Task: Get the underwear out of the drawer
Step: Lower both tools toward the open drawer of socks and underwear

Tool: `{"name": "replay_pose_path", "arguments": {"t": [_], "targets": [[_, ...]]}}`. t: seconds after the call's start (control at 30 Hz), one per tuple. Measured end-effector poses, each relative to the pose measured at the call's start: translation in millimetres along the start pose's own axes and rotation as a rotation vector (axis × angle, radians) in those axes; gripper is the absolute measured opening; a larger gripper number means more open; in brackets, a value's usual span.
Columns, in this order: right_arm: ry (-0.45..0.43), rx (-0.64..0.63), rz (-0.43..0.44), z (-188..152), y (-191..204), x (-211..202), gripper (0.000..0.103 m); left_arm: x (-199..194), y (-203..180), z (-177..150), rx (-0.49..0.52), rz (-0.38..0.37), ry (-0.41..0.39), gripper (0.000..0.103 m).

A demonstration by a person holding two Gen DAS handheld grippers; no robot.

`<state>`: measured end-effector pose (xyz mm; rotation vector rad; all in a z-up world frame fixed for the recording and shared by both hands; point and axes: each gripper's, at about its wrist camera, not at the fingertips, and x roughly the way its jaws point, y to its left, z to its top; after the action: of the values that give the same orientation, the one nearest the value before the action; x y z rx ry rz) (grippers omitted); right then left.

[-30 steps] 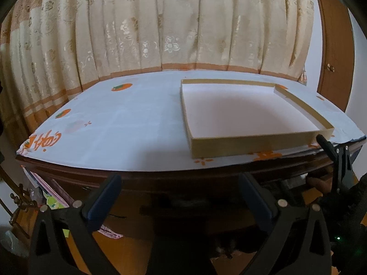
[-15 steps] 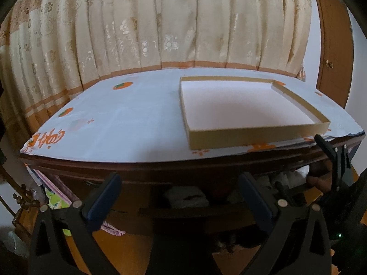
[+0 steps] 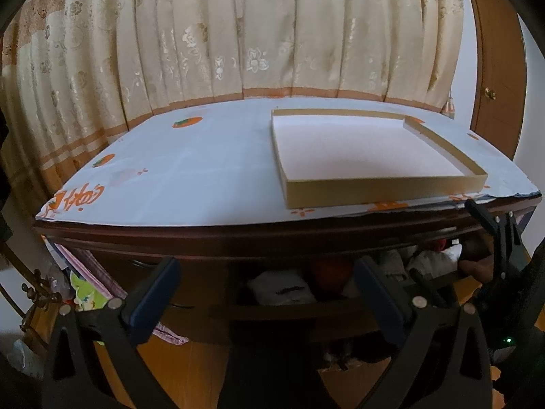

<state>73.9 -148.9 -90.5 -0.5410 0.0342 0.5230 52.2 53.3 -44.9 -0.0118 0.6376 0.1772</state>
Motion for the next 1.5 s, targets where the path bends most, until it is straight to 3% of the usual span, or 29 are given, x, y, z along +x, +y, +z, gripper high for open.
{"name": "replay_pose_path", "arguments": {"t": [1.5], "targets": [[0.061, 0.022, 0.059, 4.0, 9.4, -42.0, 0.103, -45.5, 2.5, -1.2, 0.001, -0.016, -0.086, 0.103]]}}
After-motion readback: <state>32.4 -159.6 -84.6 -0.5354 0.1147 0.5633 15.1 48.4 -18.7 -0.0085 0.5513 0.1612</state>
